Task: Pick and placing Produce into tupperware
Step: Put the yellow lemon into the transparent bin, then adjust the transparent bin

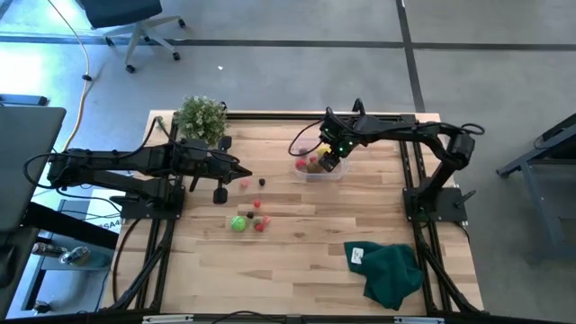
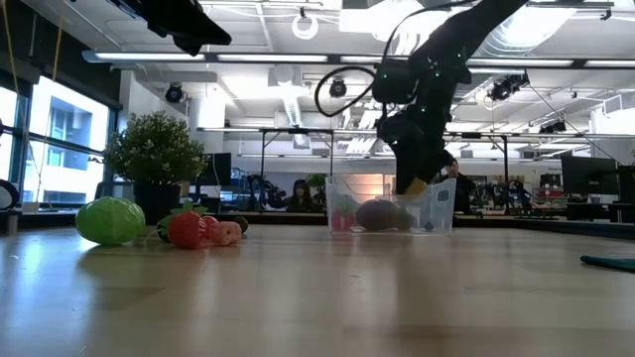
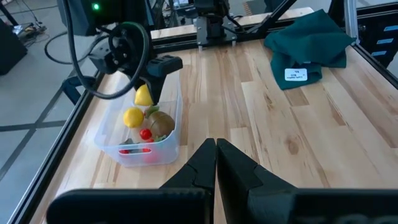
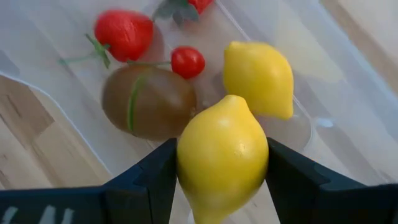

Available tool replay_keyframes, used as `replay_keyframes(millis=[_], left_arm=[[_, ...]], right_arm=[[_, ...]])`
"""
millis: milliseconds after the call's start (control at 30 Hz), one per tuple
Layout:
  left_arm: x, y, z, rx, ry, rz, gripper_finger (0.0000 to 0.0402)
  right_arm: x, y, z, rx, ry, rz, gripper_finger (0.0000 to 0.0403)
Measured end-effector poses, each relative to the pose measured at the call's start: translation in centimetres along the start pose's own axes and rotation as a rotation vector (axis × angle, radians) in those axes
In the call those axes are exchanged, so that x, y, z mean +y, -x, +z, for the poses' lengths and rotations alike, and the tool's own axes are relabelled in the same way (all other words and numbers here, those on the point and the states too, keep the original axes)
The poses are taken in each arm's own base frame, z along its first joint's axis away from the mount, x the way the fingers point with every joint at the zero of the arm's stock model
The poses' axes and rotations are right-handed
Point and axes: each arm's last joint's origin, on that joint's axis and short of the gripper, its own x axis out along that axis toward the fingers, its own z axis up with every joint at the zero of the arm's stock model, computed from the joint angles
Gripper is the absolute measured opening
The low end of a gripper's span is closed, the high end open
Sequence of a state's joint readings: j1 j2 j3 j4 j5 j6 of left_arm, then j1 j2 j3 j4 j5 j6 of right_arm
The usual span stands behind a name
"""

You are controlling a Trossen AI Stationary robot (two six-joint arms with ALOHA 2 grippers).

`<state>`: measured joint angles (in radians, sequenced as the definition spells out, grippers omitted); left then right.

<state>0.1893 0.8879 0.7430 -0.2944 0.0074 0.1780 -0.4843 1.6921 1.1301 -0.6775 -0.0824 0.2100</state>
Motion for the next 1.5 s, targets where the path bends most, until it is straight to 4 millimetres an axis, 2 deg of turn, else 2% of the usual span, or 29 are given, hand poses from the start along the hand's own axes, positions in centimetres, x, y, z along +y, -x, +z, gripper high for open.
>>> replay_keyframes(millis=[200,533,867,1200,1333,1500], left_arm=[[0.0,0.0,0.0,0.001,0.000,0.000,0.0005],[0.0,0.0,0.0,0.000,0.000,0.000,0.0005],[0.0,0.0,0.0,0.000,0.000,0.000,0.0005],[0.0,0.0,0.0,0.000,0.000,0.000,0.0005],[0.0,0.0,0.0,0.000,0.000,0.000,0.0005],[0.0,0.0,0.0,0.001,0.000,0.000,0.0005]], right_arm=[[0.0,-0.9,0.1,0.020,-0.005,0.016,0.0190],[0.0,-1.0,-0.1,0.034,-0.032,0.008,0.0191],[-0.1,-1.0,0.0,0.026,-0.022,-0.011,0.0236],[0.2,-1.2,0.5,-0.017,-0.028,0.028,0.0240],[0.5,-0.3,0.9,-0.073,-0.041,0.091,0.0240],[1.4,2.2,1.4,-0.203,0.018,0.151,0.0240]])
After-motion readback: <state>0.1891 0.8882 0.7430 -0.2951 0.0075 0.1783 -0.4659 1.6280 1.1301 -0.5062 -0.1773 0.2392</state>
